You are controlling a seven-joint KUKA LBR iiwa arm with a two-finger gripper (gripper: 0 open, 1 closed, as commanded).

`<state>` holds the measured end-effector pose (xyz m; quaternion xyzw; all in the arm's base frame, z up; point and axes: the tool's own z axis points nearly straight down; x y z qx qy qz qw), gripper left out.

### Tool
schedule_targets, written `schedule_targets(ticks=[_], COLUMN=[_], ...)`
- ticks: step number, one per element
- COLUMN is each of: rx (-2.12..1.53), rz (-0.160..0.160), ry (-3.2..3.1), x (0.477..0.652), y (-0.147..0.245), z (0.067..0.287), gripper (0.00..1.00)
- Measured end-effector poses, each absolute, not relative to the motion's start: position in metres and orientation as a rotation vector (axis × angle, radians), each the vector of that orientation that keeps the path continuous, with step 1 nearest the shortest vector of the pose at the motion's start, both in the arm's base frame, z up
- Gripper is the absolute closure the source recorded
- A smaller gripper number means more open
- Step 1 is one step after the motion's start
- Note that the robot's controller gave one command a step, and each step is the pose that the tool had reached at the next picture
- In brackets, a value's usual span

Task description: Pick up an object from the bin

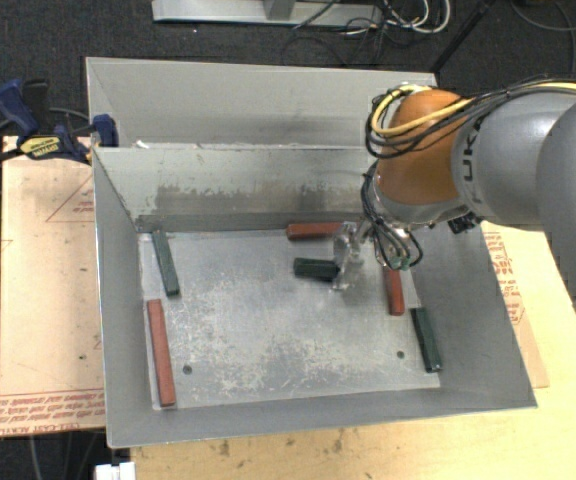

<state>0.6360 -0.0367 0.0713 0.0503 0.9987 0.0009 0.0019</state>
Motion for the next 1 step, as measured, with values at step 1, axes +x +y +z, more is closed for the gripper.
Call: schedule_targets(ticks=[1], rx=[0.196], rz=[0.001], ry=[3.125], x=[0.6221], y=[-0.0429], z=[0.2123], gripper=[1.00])
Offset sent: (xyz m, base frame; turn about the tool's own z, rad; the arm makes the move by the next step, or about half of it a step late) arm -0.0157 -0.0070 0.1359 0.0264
